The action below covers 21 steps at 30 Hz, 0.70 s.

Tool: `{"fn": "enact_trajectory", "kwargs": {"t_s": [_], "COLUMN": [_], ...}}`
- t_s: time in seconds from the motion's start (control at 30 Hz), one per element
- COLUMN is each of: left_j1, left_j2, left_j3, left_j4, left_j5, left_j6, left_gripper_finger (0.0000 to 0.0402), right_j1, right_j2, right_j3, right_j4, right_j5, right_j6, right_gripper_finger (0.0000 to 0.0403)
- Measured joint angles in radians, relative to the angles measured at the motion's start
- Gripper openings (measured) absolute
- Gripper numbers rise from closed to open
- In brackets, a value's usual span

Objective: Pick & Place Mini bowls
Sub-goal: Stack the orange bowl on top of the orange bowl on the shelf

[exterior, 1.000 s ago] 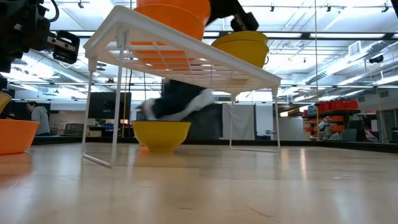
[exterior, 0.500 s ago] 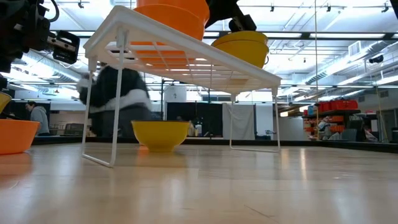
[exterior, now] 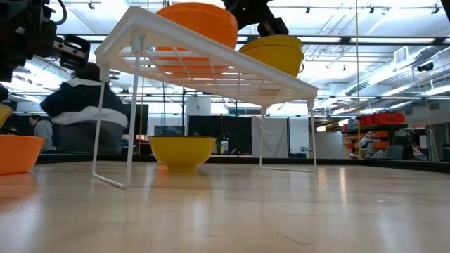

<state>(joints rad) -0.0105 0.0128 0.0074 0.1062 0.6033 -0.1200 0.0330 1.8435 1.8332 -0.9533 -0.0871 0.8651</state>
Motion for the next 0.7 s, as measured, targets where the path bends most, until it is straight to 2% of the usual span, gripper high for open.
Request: {"fn": "enact_trajectory", "kwargs": {"t_s": [0.33, 0.7], "left_j1": [0.0, 0.0], "left_j2": [0.0, 0.0], "left_j3": [0.0, 0.0], "left_j4": [0.0, 0.0], "left_j5": [0.0, 0.0], "left_j6": [0.0, 0.0], "left_gripper_finger": [0.0037, 0.0037], "right_j1": [0.006, 0.051], "right_j2": [-0.001, -0.001], "right_j3": [0.0, 0.0], "right_j4": [0.067, 0.141], "right_j5": [0.001, 0.001], "right_j6": [-0.108, -0.207], "right_gripper_finger": [0.0095, 0.0089]}}
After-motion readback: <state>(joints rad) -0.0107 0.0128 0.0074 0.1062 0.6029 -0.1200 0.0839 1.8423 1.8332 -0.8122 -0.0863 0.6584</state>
